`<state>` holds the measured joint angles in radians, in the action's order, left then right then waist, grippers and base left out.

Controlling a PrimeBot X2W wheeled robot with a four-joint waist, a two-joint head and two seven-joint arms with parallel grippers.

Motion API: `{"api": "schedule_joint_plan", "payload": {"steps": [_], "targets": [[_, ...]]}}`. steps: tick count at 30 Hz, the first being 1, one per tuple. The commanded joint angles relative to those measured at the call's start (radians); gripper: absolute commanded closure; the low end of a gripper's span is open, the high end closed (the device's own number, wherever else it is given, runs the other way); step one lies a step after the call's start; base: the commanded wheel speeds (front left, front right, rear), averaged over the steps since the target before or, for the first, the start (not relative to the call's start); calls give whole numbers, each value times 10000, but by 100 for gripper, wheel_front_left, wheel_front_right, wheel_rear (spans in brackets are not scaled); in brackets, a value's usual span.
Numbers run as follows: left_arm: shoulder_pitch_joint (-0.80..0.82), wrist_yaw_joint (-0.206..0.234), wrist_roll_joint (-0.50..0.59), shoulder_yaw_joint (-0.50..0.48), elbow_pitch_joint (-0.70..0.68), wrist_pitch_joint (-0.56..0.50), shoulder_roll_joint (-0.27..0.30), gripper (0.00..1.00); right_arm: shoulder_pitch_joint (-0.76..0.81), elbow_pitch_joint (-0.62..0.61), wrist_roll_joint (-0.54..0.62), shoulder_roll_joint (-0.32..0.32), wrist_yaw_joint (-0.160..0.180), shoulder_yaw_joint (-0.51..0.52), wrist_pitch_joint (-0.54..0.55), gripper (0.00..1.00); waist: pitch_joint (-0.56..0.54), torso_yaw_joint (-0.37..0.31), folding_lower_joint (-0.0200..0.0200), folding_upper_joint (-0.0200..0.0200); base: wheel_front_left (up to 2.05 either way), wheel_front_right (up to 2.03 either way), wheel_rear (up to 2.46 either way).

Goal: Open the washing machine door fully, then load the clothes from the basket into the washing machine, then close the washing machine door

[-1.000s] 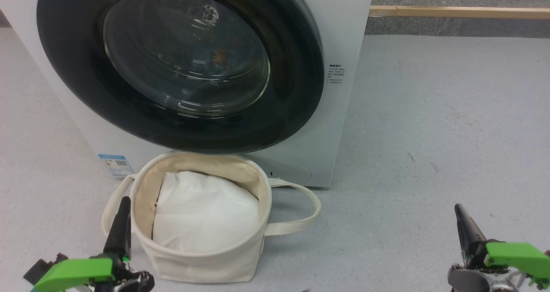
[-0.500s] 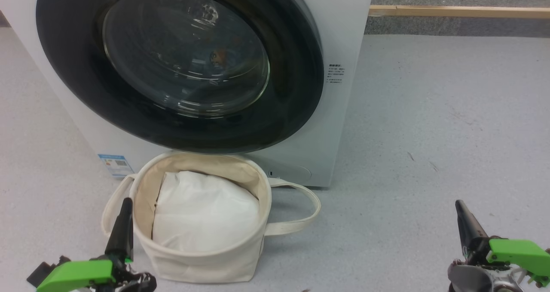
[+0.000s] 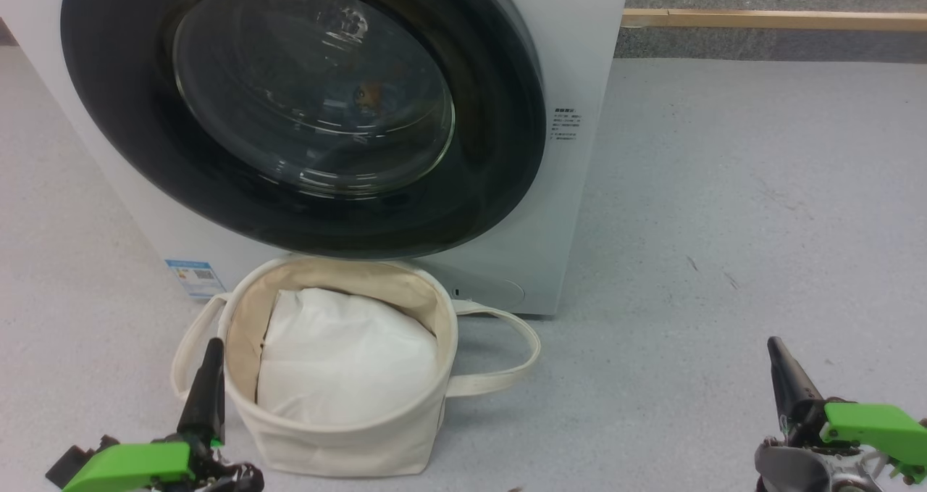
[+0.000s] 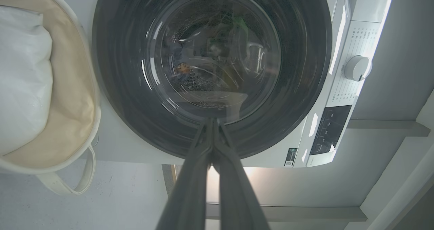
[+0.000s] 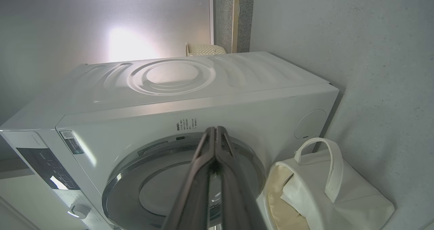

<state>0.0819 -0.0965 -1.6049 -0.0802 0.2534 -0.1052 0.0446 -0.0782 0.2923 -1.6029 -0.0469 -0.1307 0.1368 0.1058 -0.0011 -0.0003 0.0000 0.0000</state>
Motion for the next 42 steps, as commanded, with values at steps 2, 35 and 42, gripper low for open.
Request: {"api": "schedule_joint_plan", "payload": {"steps": [2,35,42], "targets": [[283,-16,-26,-355,-392,-83,57,100,-441,-367,-40,-36,0,-209,87,100,0,1,0,0,0,0,0],[283,-16,-25,-355,-392,-83,57,100,-441,-367,-40,-36,0,-208,87,100,0,1,0,0,0,0,0],[283,-16,-25,-355,-392,-83,57,100,-441,-367,-40,-36,0,-208,87,100,0,1,0,0,0,0,0]]}}
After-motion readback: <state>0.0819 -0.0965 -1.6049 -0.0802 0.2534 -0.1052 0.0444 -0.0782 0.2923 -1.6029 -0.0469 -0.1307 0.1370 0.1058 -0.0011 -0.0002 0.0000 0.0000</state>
